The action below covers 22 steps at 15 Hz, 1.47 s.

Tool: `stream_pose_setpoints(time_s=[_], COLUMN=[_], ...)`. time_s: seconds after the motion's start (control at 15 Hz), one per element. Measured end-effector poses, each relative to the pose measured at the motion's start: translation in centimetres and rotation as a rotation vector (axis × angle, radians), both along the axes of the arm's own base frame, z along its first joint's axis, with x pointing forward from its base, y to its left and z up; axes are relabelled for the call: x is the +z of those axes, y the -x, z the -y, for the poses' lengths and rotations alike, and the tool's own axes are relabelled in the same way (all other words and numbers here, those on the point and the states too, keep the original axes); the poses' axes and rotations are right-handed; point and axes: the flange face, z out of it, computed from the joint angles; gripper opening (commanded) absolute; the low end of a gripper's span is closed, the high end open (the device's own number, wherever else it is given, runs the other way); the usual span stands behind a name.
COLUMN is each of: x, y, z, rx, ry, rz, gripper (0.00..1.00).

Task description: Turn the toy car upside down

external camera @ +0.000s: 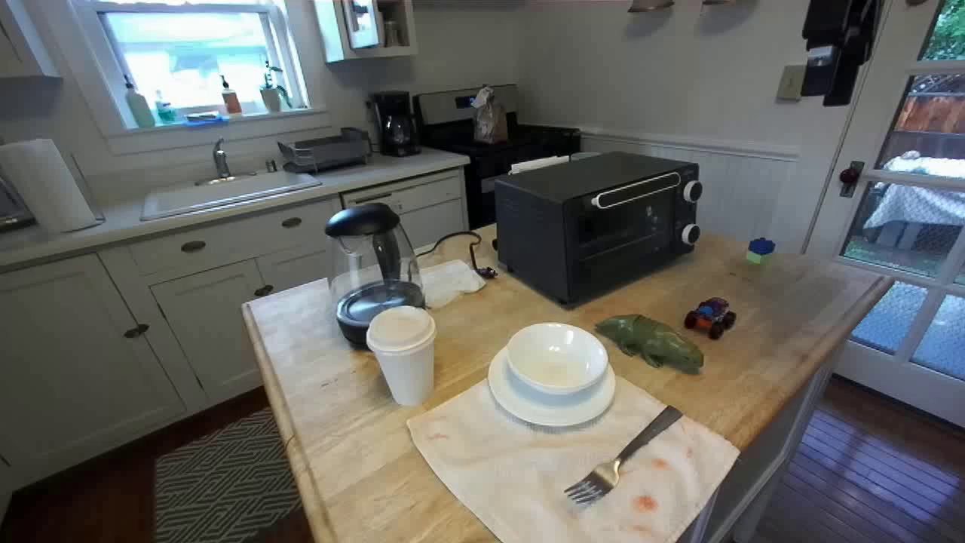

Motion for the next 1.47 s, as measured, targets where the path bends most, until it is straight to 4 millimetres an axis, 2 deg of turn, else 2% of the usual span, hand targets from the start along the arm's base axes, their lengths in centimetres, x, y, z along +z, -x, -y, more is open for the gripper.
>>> stream_pose_setpoints(time_s=[1.2, 1.33, 1.47], x=[-0.1, -1.2, -3.2], y=[0.0, -0.1, -0.4], z=[-0.1, -0.5, -1.4], rx=[-0.006, -0.071, -0.15], ry=[0.002, 0.034, 0.096], rz=[-0.004, -0.029, -0.028], gripper=[1.0, 1.0, 1.0])
